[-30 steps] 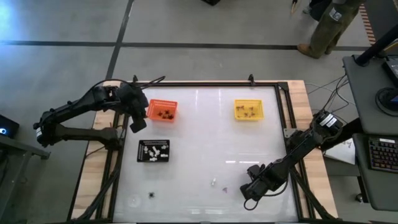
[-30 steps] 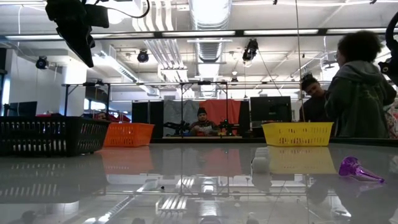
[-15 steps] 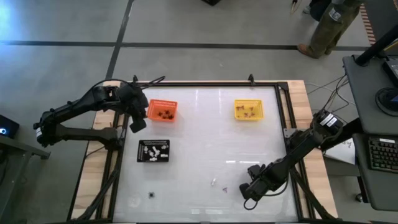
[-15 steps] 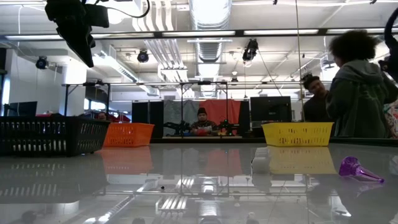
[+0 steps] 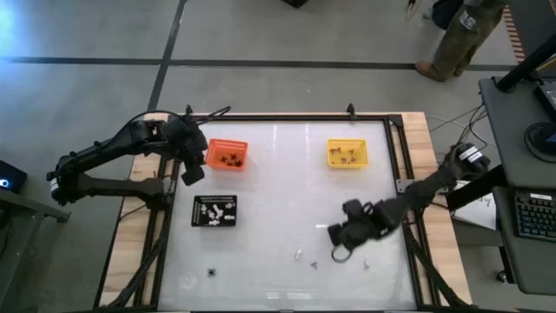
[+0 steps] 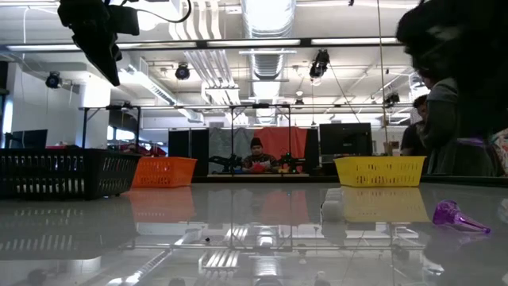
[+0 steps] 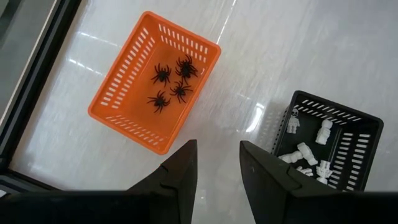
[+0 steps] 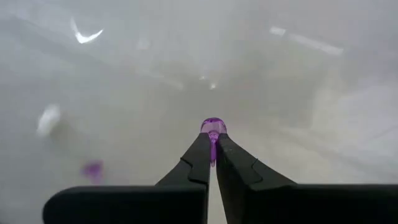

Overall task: Sort Halloween decoration
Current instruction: Put the violet witch hat into the yellow bin

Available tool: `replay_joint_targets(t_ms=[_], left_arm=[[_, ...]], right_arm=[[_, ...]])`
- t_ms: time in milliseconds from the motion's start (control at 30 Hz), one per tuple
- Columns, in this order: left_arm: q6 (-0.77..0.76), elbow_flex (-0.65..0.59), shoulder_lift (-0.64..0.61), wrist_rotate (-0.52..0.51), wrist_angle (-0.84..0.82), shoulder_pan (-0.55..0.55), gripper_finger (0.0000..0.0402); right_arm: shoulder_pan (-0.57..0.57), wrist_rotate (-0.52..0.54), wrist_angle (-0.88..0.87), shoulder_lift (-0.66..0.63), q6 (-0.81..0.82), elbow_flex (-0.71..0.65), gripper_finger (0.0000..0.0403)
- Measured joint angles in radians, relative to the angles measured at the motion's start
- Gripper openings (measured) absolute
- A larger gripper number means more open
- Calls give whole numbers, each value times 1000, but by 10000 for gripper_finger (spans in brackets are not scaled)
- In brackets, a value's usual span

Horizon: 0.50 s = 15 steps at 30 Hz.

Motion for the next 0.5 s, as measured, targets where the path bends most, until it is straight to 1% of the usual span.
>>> replay_joint_targets(t_ms=[167,333,500], left_arm=[[0,0,0,0,0,0,103],[0,0,0,0,0,0,103],[0,0,0,0,5,0,103]], right_arm=[[-172,30,-120,-94,-224,0,9],[-368,55,-148,-185,-492,-1,9],[-593,56,-154,-231,-760,-1,9]])
